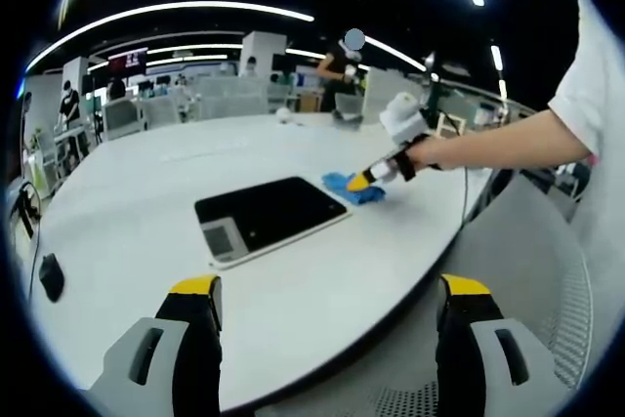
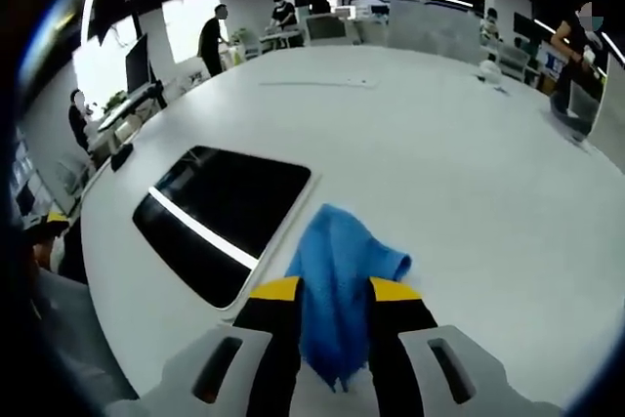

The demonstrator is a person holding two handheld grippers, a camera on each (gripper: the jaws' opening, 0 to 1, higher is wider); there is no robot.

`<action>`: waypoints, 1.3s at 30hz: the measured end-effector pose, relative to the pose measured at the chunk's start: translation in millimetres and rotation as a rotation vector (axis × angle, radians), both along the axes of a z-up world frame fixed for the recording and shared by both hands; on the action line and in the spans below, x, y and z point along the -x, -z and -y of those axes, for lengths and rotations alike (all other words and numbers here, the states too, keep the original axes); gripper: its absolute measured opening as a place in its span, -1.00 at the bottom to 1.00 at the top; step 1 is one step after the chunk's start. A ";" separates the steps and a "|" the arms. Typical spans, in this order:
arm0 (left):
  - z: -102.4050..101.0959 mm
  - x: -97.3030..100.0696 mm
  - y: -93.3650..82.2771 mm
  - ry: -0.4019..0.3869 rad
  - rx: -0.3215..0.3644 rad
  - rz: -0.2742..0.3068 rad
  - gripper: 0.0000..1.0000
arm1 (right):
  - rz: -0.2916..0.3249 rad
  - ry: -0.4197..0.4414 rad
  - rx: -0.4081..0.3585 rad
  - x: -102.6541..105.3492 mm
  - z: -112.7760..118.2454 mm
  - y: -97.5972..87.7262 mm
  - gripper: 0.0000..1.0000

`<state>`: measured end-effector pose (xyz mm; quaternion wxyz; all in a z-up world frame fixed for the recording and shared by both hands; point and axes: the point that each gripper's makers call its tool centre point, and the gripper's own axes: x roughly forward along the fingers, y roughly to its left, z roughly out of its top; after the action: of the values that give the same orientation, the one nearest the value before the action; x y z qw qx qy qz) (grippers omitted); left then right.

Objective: Wipe the mirror surface with the cleaning cloth until all visible marks leave the cleaned area.

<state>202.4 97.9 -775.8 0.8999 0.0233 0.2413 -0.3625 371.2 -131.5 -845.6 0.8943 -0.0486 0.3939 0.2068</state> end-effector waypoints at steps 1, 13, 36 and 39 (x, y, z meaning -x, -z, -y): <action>0.0 0.0 0.0 0.000 0.000 0.000 0.83 | 0.002 0.000 0.000 0.6 0.0 -0.9 -0.54; -0.1 0.2 -0.9 -0.002 0.001 0.006 0.82 | 0.039 0.007 -0.026 5.9 3.1 -18.7 -0.41; 1.0 0.5 -3.3 0.000 0.008 0.018 0.83 | 0.131 -0.007 -0.058 37.3 0.6 -53.5 -0.20; 1.4 0.9 -3.4 0.001 0.008 0.019 0.83 | 0.133 -0.003 -0.060 44.0 2.5 -55.4 -0.20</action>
<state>201.5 96.5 -772.3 0.9020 0.0230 0.2314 -0.3639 327.2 -134.0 -790.2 0.9192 -0.0361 0.3270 0.2163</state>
